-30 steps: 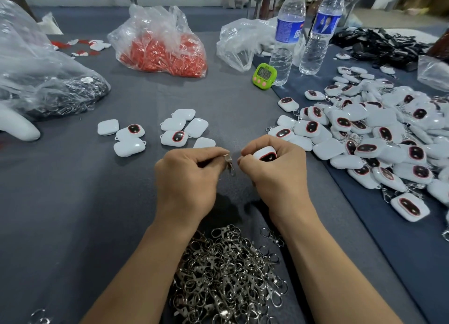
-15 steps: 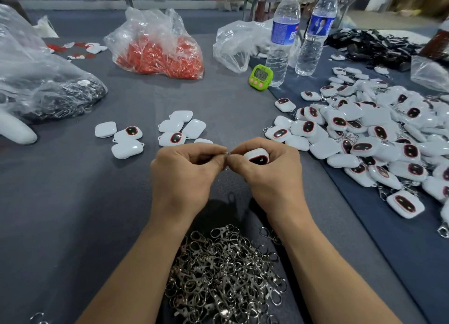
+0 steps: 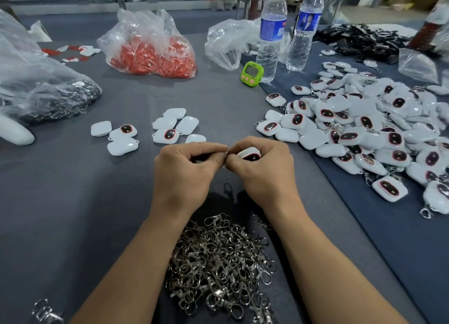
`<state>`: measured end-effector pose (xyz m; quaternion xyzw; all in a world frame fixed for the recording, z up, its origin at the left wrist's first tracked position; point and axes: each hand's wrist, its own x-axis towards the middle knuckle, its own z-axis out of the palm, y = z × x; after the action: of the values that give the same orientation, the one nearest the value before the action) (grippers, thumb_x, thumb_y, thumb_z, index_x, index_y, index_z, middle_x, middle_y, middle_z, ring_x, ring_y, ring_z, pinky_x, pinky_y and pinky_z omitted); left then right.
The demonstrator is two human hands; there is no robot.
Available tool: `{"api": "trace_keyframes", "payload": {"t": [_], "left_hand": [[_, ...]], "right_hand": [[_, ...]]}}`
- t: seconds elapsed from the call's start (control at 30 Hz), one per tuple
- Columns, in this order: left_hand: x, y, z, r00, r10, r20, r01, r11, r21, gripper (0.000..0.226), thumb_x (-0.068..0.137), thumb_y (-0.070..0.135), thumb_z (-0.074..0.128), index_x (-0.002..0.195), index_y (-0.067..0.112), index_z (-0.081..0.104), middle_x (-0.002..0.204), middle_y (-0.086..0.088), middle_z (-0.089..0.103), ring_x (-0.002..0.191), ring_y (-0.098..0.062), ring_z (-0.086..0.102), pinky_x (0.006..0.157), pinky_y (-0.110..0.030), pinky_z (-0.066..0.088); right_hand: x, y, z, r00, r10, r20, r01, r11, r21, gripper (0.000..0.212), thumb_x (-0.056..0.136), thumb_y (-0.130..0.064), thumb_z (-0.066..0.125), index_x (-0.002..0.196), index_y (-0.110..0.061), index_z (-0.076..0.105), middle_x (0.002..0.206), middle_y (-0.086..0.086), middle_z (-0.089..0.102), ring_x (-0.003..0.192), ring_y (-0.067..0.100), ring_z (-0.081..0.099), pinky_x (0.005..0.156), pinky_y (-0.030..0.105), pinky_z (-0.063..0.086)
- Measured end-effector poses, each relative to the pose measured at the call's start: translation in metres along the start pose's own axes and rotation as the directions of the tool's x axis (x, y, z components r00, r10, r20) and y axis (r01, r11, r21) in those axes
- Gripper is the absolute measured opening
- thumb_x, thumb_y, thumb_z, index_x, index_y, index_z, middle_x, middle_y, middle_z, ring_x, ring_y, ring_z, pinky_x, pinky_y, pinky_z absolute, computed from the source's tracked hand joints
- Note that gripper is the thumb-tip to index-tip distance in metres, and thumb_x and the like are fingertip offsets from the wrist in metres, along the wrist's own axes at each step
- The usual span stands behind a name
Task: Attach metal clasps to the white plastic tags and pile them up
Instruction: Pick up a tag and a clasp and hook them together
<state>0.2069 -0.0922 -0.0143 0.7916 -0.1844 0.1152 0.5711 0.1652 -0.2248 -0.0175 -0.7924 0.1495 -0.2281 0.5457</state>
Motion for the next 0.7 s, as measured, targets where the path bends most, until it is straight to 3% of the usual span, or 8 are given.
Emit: {"api": "trace_keyframes", "payload": {"t": [0.13,0.23,0.4,0.57,0.7], "left_hand": [[-0.005,0.003,-0.005,0.997,0.073,0.037,-0.075,0.996,0.045,0.018,0.08,0.018,0.082,0.083,0.035,0.08,0.073,0.023,0.073,0.06,0.0,0.064,0.056,-0.013,0.046],[-0.005,0.0,-0.009,0.997,0.055,0.049,-0.059,0.996,0.07,0.015,0.077,0.02,0.083,0.081,0.034,0.08,0.069,0.024,0.071,0.056,-0.001,0.062,0.054,-0.01,0.045],[0.002,-0.011,-0.014,0.986,-0.142,0.092,0.152,0.982,-0.114,0.018,0.075,0.016,0.085,0.077,0.033,0.081,0.074,0.014,0.076,0.073,-0.003,0.073,0.067,-0.014,0.053],[0.011,-0.013,-0.013,0.967,-0.166,0.195,0.2,0.965,-0.17,0.012,0.07,0.022,0.08,0.078,0.031,0.081,0.074,0.008,0.077,0.071,-0.005,0.072,0.065,-0.013,0.052],[0.014,-0.013,-0.014,0.95,-0.176,0.26,0.225,0.959,-0.173,0.02,0.078,0.006,0.081,0.079,0.027,0.082,0.075,0.005,0.078,0.071,-0.005,0.073,0.065,-0.011,0.051]], "right_hand": [[0.003,-0.002,0.001,0.992,0.094,0.086,-0.104,0.988,0.111,0.013,0.055,-0.024,0.072,0.067,-0.025,0.077,0.06,0.003,0.069,0.056,0.014,0.057,0.058,0.038,0.048],[0.005,-0.002,0.002,0.984,0.102,0.148,-0.124,0.981,0.149,0.017,0.051,-0.025,0.072,0.067,-0.02,0.077,0.06,0.008,0.066,0.054,0.016,0.054,0.057,0.036,0.045],[0.005,-0.002,0.005,0.975,0.101,0.199,-0.14,0.971,0.196,0.012,0.056,-0.02,0.074,0.068,-0.017,0.077,0.061,0.007,0.067,0.054,0.012,0.051,0.054,0.03,0.042],[0.01,-0.001,0.007,0.974,0.12,0.192,-0.162,0.962,0.219,0.012,0.054,-0.017,0.071,0.065,-0.017,0.076,0.059,0.007,0.065,0.056,0.016,0.05,0.056,0.033,0.04],[0.012,0.0,0.006,0.972,0.134,0.193,-0.18,0.953,0.244,0.011,0.054,-0.015,0.071,0.064,-0.017,0.075,0.056,0.005,0.06,0.052,0.014,0.047,0.05,0.026,0.038]]}}
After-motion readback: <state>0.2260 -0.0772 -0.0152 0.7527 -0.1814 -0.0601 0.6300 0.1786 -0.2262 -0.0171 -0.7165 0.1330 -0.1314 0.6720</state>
